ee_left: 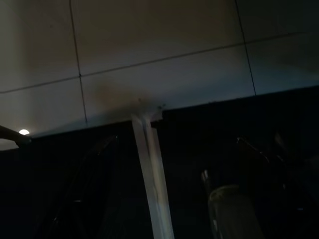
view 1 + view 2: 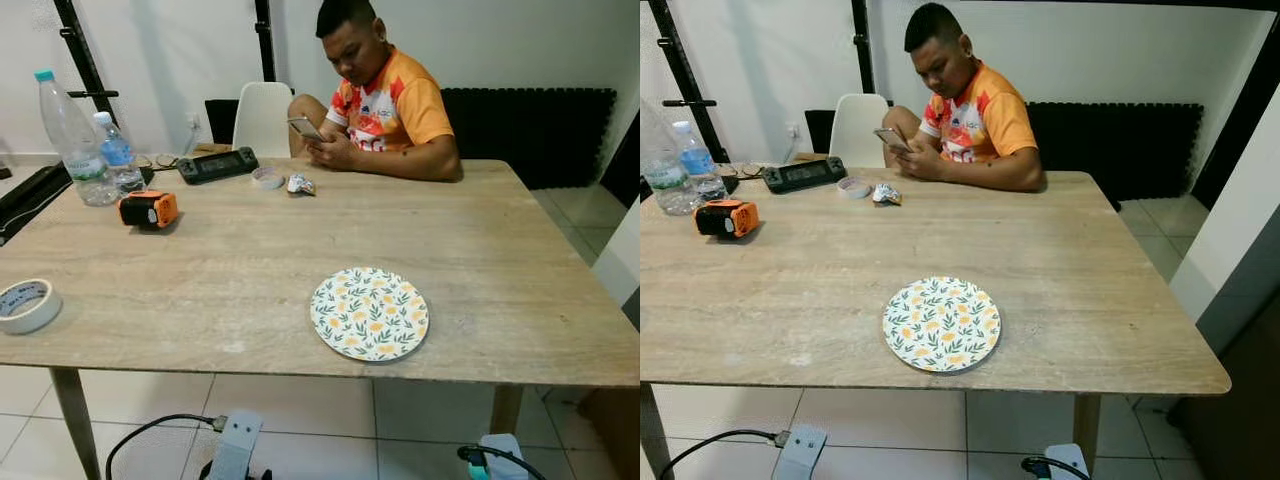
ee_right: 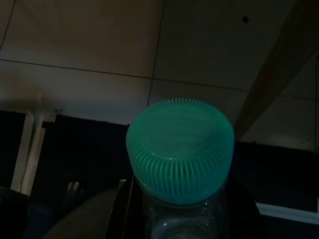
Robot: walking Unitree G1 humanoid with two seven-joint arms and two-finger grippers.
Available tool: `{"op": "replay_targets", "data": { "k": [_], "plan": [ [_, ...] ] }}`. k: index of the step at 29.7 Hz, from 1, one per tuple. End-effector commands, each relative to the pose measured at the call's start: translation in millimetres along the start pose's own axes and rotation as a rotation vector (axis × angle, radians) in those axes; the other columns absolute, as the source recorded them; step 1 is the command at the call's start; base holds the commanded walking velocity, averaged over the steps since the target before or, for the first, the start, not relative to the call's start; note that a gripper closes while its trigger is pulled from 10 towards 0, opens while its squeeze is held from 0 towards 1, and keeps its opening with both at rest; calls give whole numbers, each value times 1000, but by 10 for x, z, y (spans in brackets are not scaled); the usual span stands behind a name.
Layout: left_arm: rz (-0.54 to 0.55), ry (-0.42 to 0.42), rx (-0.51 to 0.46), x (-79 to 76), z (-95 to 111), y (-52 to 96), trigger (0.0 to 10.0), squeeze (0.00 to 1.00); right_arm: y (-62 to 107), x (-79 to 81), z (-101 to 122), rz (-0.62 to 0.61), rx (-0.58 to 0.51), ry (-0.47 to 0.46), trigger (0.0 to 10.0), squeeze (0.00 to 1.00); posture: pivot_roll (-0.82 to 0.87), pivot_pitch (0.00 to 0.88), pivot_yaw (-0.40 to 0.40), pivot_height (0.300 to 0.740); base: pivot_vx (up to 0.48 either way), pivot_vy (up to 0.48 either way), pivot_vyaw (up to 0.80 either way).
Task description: Restocking fridge
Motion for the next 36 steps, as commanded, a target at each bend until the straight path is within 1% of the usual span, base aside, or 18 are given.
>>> {"op": "replay_targets", "data": {
  "k": [1,5,7,10,12,16,19,25,31,34,35,36],
  "plan": [
    [28,18,4,136,-19,19,10000,0,-9,23,0,-7,-1,-24,10000,0,-57,0,-13,734,0,0,0],
    [38,21,0,116,-10,14,10000,0,-17,148,-63,30,19,-8,10000,0,-30,0,-15,734,0,0,0],
    [42,25,-2,106,-7,13,10000,0,-20,176,-78,34,25,0,10000,0,-28,0,-13,734,0,0,0],
    [23,12,-14,42,34,-1,10000,0,-26,200,-80,34,28,-4,10000,0,-41,0,-9,734,0,0,0],
    [19,7,-15,22,62,-13,10000,0,-31,199,-58,32,24,-11,10000,0,-42,0,-8,734,0,0,0],
    [25,20,-20,4,104,-29,10000,0,-39,149,10,21,13,-25,10000,0,-30,0,0,734,0,0,0],
    [18,23,-19,-56,107,-35,10000,0,-32,55,38,6,13,-27,10000,0,-14,0,-8,734,0,0,0],
    [19,27,-18,-27,110,-35,10000,0,-26,-8,54,-12,13,-39,10000,0,-19,0,-13,734,0,0,0],
    [7,6,-13,-30,98,-33,10000,0,-28,14,39,-13,14,-43,10000,0,-30,4,-10,734,0,0,0],
    [10,21,-38,-25,156,-39,10000,0,-34,30,60,-13,5,-54,10000,0,-28,9,-8,734,0,0,0],
    [-6,36,-55,-57,199,-46,10000,0,-41,66,80,3,1,-55,10000,0,-26,8,-5,734,0,0,0],
    [-6,36,-55,-57,199,-46,10000,0,-41,66,80,3,1,-55,10000,0,-26,8,-5,734,0,0,0]
  ]
}}
Point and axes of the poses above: a point about 5 cm out from each wrist's last joint towards the gripper, its own y axis pointing back from the gripper into the wrist, its own z axis along the axis of the wrist's last joint, x = y × z, the point moved 6 cm from there along -y, pointing out of the wrist towards the gripper, and after that the axes turned 10 degrees about -y, right-handed, at the moved point
